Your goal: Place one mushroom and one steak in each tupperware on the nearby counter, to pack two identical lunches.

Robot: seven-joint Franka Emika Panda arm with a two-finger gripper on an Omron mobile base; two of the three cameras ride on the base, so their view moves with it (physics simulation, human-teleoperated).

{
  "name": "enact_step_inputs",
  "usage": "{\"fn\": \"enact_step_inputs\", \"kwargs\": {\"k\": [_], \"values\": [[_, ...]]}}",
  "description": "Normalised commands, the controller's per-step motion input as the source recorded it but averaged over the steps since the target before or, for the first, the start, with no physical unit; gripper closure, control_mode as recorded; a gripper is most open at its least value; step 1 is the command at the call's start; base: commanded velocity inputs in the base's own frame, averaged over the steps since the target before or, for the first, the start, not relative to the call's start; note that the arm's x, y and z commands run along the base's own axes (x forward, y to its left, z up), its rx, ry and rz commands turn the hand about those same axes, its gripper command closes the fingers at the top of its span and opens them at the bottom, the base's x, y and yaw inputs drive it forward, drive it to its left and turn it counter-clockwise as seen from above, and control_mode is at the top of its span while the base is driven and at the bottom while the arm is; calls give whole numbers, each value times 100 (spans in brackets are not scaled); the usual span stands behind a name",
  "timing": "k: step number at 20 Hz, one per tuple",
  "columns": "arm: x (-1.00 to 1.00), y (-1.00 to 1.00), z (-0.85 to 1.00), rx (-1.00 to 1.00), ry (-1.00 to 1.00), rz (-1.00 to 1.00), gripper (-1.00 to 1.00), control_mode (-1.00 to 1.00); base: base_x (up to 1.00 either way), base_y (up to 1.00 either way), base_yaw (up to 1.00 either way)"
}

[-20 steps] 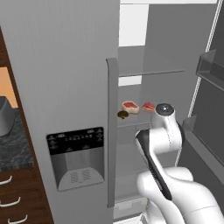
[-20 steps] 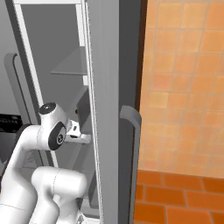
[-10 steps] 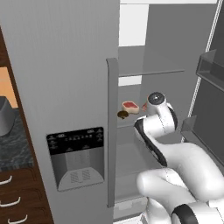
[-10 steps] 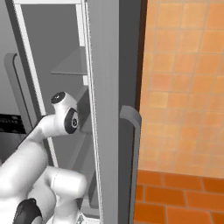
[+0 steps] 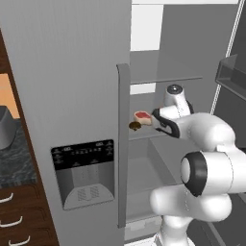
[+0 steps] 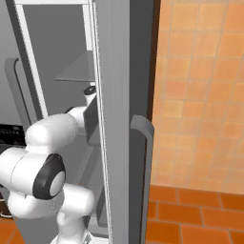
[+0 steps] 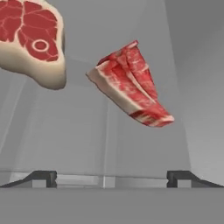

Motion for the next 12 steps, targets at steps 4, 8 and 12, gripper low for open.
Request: {"fn": "enact_step_inputs", "kwargs": {"k": [4, 8, 12], "values": [[60, -12, -11, 0, 0, 6, -100, -100, 0, 0, 0], [56, -28, -19, 0, 0, 7, -100, -100, 0, 0, 0], [47, -18, -25, 0, 1, 7, -100, -100, 0, 0, 0]]}}
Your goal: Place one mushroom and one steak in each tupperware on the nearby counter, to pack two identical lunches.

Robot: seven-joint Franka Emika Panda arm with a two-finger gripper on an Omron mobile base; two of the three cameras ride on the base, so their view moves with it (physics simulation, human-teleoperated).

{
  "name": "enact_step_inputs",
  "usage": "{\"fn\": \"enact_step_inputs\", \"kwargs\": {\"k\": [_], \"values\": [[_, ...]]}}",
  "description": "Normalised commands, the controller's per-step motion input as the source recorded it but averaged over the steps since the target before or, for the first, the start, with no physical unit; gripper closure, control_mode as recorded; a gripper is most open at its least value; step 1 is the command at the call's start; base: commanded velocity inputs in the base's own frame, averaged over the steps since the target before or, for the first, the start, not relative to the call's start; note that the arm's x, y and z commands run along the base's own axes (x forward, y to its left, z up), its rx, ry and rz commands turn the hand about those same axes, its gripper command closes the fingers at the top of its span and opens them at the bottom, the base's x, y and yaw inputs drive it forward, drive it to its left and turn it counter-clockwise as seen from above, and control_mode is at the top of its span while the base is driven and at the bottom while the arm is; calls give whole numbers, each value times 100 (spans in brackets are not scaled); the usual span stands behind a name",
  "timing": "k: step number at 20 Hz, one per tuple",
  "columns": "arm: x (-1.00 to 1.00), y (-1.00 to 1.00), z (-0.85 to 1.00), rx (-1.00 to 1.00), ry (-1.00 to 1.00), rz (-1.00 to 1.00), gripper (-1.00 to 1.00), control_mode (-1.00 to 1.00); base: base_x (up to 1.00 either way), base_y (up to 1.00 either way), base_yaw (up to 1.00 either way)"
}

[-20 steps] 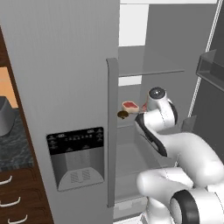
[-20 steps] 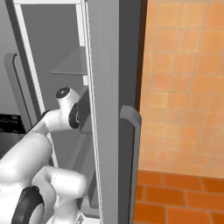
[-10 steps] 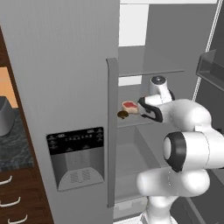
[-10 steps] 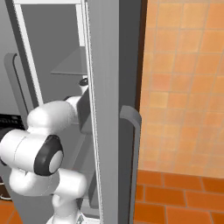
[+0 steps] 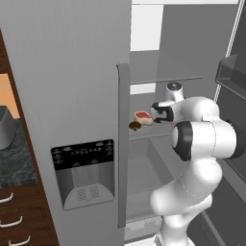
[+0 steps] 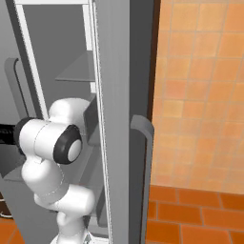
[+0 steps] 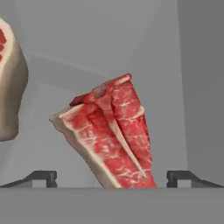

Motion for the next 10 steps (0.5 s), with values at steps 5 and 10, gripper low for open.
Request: {"fn": "enact_step_inputs", "kwargs": {"k": [5, 10], "values": [[43, -18, -24, 0, 1, 7, -100, -100, 0, 0, 0], [11, -10, -38, 0, 8, 5, -100, -100, 0, 0, 0]]}}
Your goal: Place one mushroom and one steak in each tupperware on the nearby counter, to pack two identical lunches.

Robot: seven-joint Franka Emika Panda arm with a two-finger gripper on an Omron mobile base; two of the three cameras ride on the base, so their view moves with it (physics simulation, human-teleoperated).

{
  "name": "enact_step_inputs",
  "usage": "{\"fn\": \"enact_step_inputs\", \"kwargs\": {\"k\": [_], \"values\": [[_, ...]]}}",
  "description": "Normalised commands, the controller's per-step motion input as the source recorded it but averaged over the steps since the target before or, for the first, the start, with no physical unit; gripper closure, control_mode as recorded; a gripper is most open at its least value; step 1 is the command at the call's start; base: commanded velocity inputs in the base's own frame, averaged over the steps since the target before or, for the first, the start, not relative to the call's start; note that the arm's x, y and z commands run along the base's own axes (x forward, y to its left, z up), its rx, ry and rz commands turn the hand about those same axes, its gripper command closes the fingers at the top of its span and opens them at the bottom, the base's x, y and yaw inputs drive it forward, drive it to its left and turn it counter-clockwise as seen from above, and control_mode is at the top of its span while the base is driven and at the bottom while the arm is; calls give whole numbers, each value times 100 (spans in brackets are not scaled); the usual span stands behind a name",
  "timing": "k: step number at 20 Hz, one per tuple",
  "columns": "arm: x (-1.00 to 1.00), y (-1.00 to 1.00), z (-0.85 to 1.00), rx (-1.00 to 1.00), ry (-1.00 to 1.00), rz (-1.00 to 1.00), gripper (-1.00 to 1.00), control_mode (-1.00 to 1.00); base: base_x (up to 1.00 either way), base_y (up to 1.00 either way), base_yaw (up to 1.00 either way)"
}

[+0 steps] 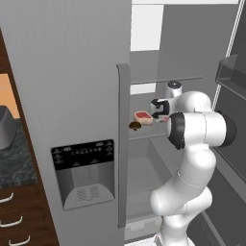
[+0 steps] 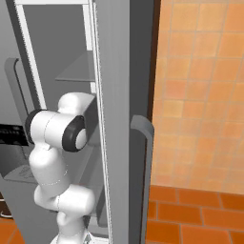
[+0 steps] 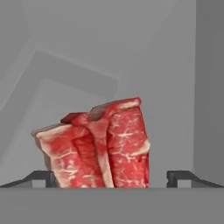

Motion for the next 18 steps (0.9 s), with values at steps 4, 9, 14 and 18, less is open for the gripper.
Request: {"fn": "enact_step_inputs", "kwargs": {"k": [4, 9, 14, 18], "values": [[-6, 0, -59, 0, 10, 5, -100, -100, 0, 0, 0], [-39, 0, -59, 2, 0, 0, -100, -100, 0, 0, 0], [-34, 0, -49, 3, -1, 0, -100, -100, 0, 0, 0], [0, -2, -28, 0, 0, 0, -100, -100, 0, 0, 0]]}}
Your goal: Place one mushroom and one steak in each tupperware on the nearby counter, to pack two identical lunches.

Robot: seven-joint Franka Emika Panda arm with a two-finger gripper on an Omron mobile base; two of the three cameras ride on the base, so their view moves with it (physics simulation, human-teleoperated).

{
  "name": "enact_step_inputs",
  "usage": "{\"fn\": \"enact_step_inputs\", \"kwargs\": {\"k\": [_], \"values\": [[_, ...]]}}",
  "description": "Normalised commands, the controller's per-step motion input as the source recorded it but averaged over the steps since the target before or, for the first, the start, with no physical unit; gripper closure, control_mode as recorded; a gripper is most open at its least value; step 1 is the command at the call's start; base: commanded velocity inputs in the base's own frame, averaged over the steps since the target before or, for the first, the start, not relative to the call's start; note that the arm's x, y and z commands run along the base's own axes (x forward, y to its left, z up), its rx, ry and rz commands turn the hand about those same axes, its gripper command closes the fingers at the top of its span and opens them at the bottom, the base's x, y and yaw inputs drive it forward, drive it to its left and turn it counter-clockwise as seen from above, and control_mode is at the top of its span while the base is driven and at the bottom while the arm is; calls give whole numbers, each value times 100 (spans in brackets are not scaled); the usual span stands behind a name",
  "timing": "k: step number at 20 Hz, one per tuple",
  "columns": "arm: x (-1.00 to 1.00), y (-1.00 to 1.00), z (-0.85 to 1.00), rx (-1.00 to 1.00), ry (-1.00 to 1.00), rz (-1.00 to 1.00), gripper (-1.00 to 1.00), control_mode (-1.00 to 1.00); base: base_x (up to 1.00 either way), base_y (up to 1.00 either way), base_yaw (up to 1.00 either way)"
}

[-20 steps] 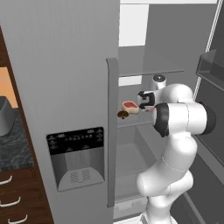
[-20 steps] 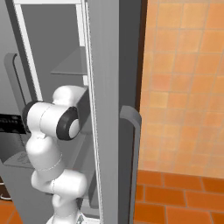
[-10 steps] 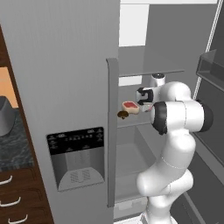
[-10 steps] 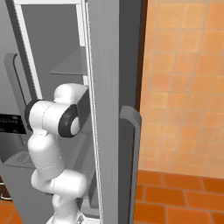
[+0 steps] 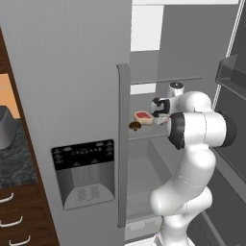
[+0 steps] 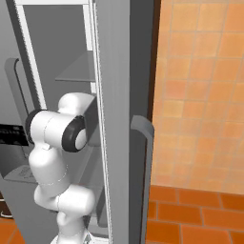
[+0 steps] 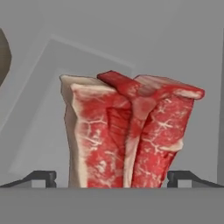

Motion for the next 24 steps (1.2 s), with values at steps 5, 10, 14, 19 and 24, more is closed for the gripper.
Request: {"fn": "enact_step_inputs", "kwargs": {"k": [5, 10, 14, 19, 24], "values": [[-26, -1, -52, 0, 0, -12, -100, -100, 0, 0, 0], [-39, 0, -51, 1, 0, -12, 100, -100, 0, 0, 0], [-25, 5, -32, 0, -6, -5, 100, -100, 0, 0, 0], [-21, 1, -8, 0, -14, -4, 100, -100, 0, 0, 0], [-73, 10, -6, 0, -19, -4, 100, -100, 0, 0, 0]]}}
